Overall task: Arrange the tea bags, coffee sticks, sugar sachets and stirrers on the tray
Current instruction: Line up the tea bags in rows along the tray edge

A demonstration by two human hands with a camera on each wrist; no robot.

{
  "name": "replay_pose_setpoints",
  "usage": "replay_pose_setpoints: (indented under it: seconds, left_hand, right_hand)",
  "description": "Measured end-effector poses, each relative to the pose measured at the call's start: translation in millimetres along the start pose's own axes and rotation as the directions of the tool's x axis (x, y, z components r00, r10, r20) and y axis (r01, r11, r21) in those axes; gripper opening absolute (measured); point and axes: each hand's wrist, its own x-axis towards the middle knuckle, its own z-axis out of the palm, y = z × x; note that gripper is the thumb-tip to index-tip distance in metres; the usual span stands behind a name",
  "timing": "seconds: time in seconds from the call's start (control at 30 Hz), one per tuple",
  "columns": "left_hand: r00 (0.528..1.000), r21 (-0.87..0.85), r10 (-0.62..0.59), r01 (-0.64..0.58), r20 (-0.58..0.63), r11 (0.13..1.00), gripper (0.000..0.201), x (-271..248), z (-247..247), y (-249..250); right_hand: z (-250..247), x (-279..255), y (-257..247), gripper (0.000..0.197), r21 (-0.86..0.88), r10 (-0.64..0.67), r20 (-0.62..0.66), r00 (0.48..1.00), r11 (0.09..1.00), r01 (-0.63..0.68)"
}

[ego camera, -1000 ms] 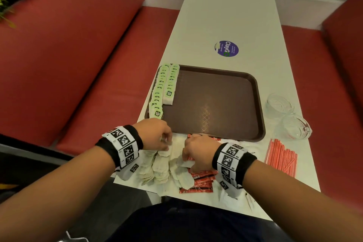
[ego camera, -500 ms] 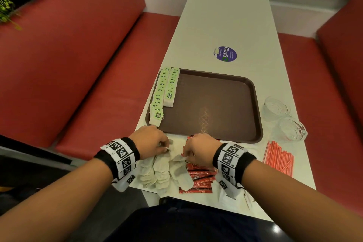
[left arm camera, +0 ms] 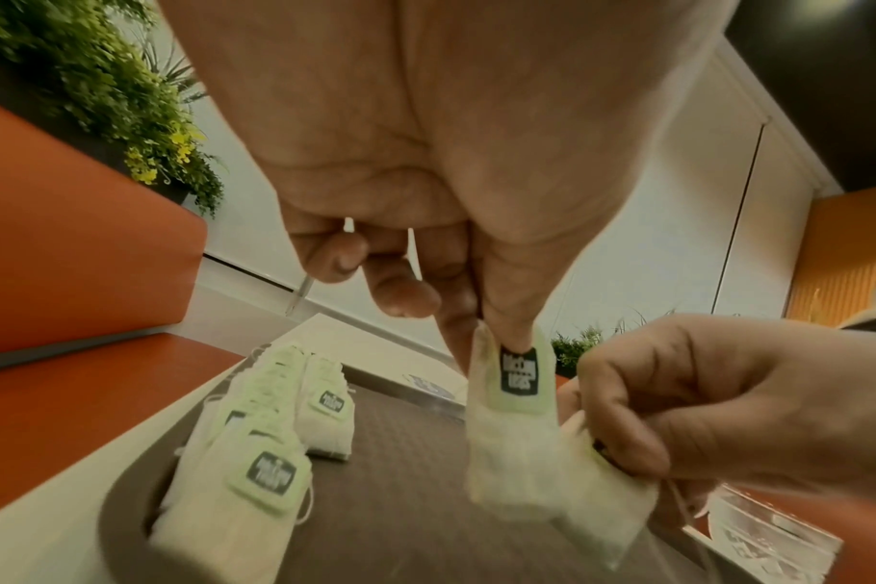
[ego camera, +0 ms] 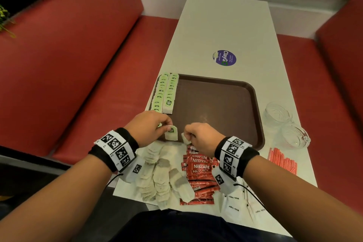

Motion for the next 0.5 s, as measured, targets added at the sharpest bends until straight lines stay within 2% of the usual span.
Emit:
replay_pose_setpoints:
  seconds: [0.13,0.23,0.37,0.5]
  left_hand:
    - [0.998,-0.007,0.055,-0.055,0.020,0.998,0.008,7,-5,5]
    - [0.996,-0.031,0.092,-0.092,0.012,0.995,0.008,13,-8,11]
    - [0.993,-0.102,0.113,-0.115,-0.023,0.988,0.005,22,-15,12]
    - [0.991,-0.014,0.113,-0.112,0.068,0.994,0.006,31,-23,10]
  right_hand:
    - [-5,9,2,0.014,-0.013,-0.018,-0.078,0.997,1.000,0.017]
    - [-6,17,1,0.030,-0.012,-0.066,-0.080,0.995,0.998,0.065]
    - [-5,29,1,0.029,-0.043,-0.075,-0.150,0.986,0.997,0.070]
    - [-8,35,6,0.042,-0.008,-0.015,-0.215,0.976,1.000,0.014]
